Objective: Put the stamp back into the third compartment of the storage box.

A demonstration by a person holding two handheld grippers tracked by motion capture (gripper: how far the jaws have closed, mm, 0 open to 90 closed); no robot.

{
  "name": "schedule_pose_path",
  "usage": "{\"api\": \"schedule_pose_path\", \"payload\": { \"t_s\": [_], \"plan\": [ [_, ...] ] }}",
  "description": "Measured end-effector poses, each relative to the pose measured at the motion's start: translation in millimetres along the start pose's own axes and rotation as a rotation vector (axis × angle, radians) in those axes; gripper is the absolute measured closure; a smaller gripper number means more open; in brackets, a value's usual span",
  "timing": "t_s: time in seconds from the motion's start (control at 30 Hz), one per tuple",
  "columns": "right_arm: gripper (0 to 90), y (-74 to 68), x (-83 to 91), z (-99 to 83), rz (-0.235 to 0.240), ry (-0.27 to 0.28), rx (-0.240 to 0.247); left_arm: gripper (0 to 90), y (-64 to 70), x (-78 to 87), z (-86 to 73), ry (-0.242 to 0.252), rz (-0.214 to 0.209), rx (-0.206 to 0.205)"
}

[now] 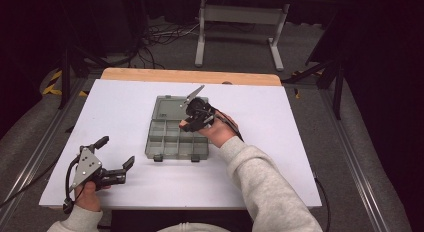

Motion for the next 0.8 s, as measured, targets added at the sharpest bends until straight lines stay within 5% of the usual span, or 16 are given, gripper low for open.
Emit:
{"api": "schedule_pose_path", "payload": {
  "t_s": [0.8],
  "plan": [
    [65.8, 4.8, -11.5, -10.2, 0.017, -0.058, -0.023, 1.2, 0.0, -0.5, -0.6, -0.002, -0.001, 0.002]
  ]
}}
Point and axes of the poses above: each handheld gripper's, and its own axes: x roughly backward along the jaws, z roughly out of its top, y roughly to its right, the point moved 10 cm from there along -x, roughly forward along the jaws, and after that the axes turned 1 degree about y, right-handed, at the moved point
